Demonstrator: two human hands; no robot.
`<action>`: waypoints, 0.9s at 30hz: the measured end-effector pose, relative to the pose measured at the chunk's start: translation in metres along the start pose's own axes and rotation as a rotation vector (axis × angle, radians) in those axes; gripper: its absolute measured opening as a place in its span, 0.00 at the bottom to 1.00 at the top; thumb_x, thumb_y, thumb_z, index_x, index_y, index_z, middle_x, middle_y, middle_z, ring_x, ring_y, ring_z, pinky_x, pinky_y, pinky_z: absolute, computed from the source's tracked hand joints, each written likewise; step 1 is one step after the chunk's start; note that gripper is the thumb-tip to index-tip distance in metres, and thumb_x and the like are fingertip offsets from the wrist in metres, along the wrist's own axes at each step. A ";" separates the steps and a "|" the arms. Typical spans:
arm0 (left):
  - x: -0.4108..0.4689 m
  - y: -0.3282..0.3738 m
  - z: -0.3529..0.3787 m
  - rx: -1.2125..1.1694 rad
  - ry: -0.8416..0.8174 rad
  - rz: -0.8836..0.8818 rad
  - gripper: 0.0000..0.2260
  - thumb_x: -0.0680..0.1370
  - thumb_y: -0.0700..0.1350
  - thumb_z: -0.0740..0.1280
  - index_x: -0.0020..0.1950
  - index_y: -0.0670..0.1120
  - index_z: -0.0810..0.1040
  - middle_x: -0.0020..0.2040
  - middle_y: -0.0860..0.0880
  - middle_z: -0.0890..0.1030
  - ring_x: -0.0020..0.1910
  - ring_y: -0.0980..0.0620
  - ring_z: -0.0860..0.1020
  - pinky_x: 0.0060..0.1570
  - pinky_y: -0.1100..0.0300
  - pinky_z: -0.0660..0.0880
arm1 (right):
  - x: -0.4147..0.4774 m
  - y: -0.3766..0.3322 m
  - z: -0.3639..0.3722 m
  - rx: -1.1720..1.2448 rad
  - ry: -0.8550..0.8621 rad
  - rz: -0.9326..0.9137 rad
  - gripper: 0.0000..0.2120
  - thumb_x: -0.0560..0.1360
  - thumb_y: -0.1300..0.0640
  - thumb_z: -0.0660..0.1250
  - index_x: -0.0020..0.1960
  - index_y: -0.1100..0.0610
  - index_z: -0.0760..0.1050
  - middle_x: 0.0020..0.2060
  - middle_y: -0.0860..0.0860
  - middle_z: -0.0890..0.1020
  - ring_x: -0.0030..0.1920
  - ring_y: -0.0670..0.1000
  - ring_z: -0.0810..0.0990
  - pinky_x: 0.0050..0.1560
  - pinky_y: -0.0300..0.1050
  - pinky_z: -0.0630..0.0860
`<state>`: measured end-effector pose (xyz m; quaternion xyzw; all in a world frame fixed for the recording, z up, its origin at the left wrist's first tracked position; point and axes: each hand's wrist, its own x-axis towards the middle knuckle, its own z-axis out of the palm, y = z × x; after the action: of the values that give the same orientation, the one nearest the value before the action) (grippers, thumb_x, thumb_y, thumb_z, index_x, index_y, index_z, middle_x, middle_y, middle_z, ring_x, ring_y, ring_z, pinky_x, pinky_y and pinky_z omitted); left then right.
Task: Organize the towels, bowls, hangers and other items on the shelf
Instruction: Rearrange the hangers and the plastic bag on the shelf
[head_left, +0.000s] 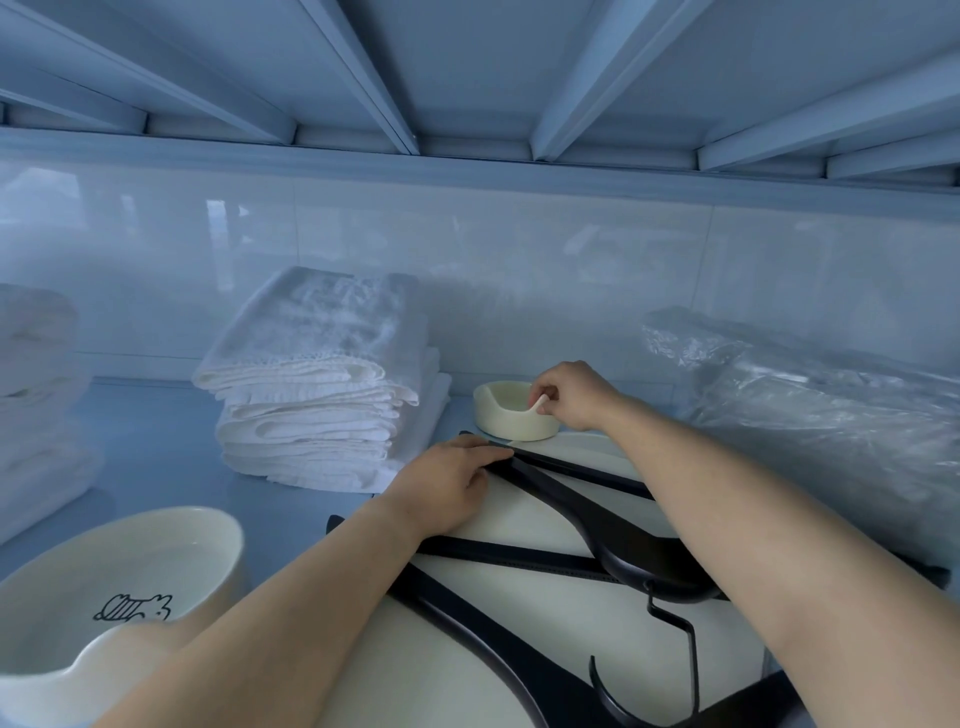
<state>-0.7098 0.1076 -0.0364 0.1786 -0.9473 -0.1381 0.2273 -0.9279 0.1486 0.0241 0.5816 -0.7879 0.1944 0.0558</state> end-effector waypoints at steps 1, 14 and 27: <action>0.000 0.000 0.000 -0.001 -0.002 -0.004 0.21 0.78 0.39 0.56 0.69 0.55 0.70 0.68 0.52 0.70 0.65 0.54 0.70 0.65 0.59 0.65 | -0.001 0.001 0.000 -0.006 0.016 0.012 0.07 0.72 0.63 0.69 0.47 0.54 0.81 0.46 0.54 0.82 0.48 0.53 0.79 0.47 0.41 0.73; -0.001 0.002 0.001 -0.013 -0.011 -0.047 0.20 0.77 0.42 0.60 0.67 0.55 0.71 0.66 0.53 0.71 0.62 0.54 0.72 0.64 0.61 0.67 | -0.056 0.011 -0.021 0.008 -0.109 0.059 0.22 0.73 0.58 0.69 0.66 0.50 0.71 0.58 0.49 0.77 0.51 0.47 0.73 0.53 0.38 0.68; -0.025 0.043 -0.043 0.078 0.047 0.048 0.15 0.76 0.46 0.63 0.62 0.55 0.75 0.58 0.54 0.76 0.56 0.54 0.74 0.56 0.56 0.73 | -0.099 -0.029 -0.073 -0.036 -0.161 0.050 0.14 0.73 0.58 0.69 0.58 0.53 0.77 0.53 0.50 0.81 0.52 0.49 0.78 0.55 0.40 0.72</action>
<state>-0.6806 0.1480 0.0056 0.1679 -0.9503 -0.0913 0.2457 -0.8788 0.2573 0.0667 0.5744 -0.8075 0.1342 -0.0024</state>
